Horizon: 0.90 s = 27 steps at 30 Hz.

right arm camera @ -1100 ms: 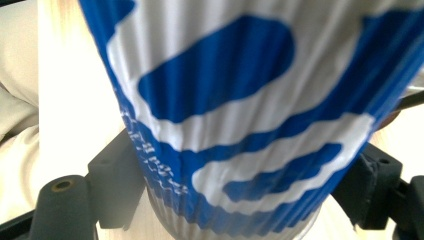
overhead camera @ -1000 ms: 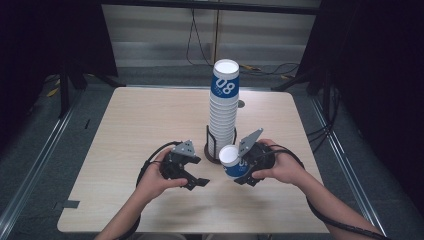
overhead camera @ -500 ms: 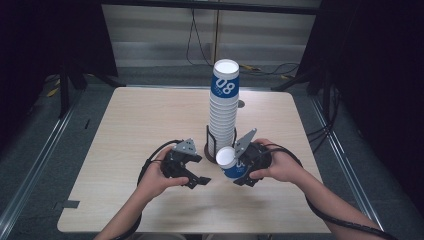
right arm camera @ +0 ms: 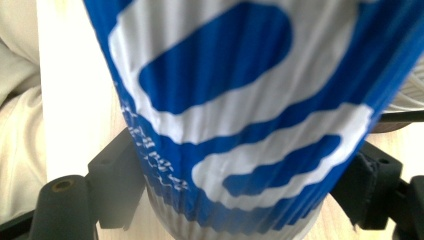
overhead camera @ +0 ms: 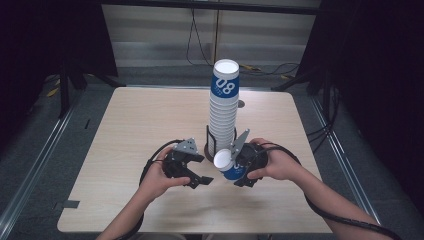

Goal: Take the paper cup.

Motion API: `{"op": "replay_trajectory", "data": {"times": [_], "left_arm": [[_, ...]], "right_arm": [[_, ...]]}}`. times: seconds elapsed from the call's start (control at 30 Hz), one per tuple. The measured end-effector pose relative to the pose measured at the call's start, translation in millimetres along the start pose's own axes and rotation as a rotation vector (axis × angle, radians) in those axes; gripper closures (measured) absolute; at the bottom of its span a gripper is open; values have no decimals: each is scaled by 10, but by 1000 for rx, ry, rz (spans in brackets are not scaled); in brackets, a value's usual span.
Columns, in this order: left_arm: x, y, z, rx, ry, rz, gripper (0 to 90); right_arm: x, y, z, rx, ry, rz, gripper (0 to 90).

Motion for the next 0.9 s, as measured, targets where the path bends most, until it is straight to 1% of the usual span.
{"op": "replay_trajectory", "data": {"times": [0.03, 0.07, 0.1, 0.17, 0.23, 0.4, 0.43, 0.47, 0.53, 0.63, 0.7, 0.73, 0.77, 0.9], "left_arm": [[8, 9, 8, 13, -7, -4, 157], [15, 13, 16, 15, -7, -11, 157], [16, 15, 22, 15, 0, -7, 157], [22, 19, 40, 17, 7, -9, 157], [31, 28, 62, 27, 7, -9, 157], [45, 48, 114, 72, -2, -28, 156], [50, 49, 120, 70, -9, -25, 156], [46, 50, 123, 69, -4, -28, 156], [49, 57, 137, 81, -9, -33, 156], [55, 65, 157, 91, -12, -38, 156], [65, 71, 168, 84, -4, -41, 156], [69, 75, 180, 87, 2, -43, 156], [73, 78, 191, 88, 4, -43, 157], [103, 102, 225, 95, 16, -49, 157]], "right_arm": [[0, 1, 4, -6, 0, -1, 185], [-6, -1, 8, -13, 5, -2, 185], [-1, 2, 13, -13, -4, 3, 186], [3, -2, 17, -25, -7, -3, 186], [0, 1, 17, -32, -7, 6, 186], [5, 16, 35, -45, -21, 12, 186], [8, 20, 37, -47, -28, 12, 186], [0, 23, 40, -51, -16, 11, 186], [-1, 32, 44, -51, -17, 14, 185], [10, 49, 54, -50, -35, 18, 186], [0, 56, 56, -56, -22, 17, 185], [7, 68, 59, -55, -37, 21, 185], [-2, 69, 60, -61, -28, 20, 185], [-4, 88, 78, -62, -46, 22, 184]]}}
Point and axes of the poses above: each handheld gripper's, and its own axes: y roughly forward along the jaws, z roughly out of its top, x roughly to its right, the point moved 5 cm from there along y, roughly forward along the jaws, and after that the axes turned 12 degrees about z, right-handed, at the moved point
